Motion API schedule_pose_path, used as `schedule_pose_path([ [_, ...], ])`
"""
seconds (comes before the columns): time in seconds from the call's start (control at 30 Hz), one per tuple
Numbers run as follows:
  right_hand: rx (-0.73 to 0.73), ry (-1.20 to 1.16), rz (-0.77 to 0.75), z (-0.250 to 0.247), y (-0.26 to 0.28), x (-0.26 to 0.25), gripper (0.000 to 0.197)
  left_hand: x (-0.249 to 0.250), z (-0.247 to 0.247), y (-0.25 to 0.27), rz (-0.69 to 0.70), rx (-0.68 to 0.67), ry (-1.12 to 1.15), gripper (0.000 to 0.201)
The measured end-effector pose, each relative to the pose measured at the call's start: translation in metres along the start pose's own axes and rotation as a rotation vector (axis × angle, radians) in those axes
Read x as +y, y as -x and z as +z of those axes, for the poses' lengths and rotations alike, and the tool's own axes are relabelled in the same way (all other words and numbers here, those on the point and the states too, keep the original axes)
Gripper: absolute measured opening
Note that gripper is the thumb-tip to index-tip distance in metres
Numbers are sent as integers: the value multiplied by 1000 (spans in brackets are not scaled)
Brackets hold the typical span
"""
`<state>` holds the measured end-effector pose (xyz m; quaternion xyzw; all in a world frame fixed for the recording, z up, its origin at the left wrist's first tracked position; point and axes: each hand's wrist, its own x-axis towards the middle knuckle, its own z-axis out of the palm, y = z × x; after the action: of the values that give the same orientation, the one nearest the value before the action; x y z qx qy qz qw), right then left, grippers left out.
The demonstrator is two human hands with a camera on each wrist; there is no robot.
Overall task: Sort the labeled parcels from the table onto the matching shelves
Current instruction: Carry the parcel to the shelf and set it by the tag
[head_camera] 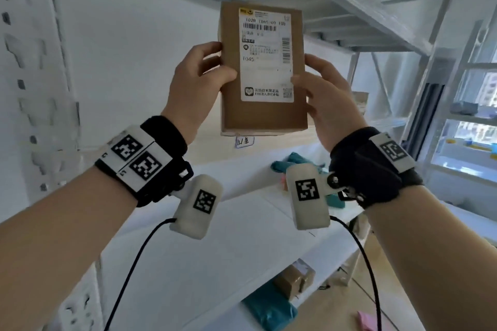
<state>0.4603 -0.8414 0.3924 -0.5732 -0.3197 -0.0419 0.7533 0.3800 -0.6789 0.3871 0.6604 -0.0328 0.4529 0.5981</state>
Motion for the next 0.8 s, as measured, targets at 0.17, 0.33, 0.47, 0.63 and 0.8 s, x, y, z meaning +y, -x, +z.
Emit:
schedule_pose_path([
  [0.17,-173,-41,26,-18,-54,21,49,-22,27,-25,17,128,-88,60],
  [0.33,-349,-53,51,-33,-102,42,54,-45,48,-44,30,211,-185,38],
  [0.47,-470,-81,100,-31,-129,57,57,-49,54,-51,-2,297,-290,27],
  [0.63,-547,-116,156,-15,-146,71,59,-50,50,-56,-76,344,-432,23],
  [0.8,-541,-70,222,0,-153,81,52,-52,50,-68,-166,314,-521,27],
])
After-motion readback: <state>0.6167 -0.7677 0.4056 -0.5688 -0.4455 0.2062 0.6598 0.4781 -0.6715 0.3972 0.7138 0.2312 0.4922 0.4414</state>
